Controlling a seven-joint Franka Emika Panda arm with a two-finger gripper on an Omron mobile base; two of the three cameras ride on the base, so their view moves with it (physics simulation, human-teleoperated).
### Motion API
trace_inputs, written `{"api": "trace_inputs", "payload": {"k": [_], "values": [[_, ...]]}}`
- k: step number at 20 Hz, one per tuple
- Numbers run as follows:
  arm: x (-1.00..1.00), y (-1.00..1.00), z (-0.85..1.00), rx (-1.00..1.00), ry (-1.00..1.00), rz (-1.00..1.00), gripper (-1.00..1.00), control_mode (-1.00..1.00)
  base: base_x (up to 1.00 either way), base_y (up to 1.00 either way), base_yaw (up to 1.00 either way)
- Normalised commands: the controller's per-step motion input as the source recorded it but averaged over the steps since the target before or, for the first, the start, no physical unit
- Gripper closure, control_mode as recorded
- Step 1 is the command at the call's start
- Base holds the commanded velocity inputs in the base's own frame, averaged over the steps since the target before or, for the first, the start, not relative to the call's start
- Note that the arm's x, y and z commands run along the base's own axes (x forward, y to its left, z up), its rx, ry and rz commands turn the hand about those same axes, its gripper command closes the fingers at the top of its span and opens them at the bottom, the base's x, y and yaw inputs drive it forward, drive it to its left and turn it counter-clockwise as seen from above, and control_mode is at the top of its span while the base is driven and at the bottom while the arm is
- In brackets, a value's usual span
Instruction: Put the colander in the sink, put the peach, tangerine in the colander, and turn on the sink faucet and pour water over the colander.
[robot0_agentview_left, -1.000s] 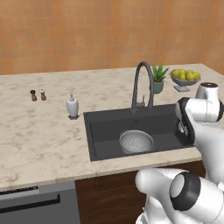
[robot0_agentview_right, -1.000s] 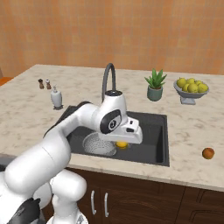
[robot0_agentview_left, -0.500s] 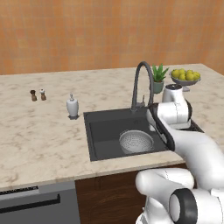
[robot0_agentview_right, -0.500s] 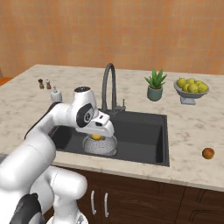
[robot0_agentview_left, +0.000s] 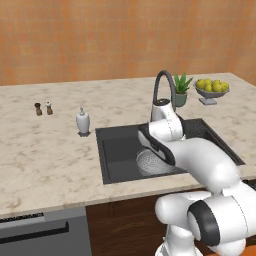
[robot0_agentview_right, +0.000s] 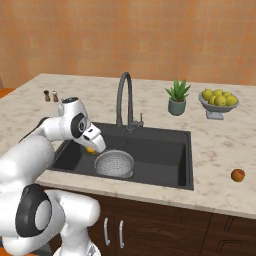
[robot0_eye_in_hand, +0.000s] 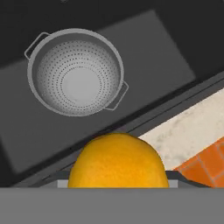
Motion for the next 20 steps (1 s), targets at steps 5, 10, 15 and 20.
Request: {"api": "trace_inputs", "payload": {"k": [5, 10, 15, 20], "values": [[0.78, 0.4, -0.34, 0.0, 0.0, -0.27, 1.0, -1.0, 0.0, 0.0, 0.0], [0.72, 0.04, -0.39, 0.0, 0.0, -0.14, 1.0, -1.0, 0.0, 0.0, 0.0], [0.41, -0.1, -0.41, 0.0, 0.0, -0.01, 1.0, -1.0, 0.0, 0.0, 0.0], [0.11, -0.22, -0.41, 0.0, 0.0, 0.07, 1.0, -1.0, 0.0, 0.0, 0.0]]}}
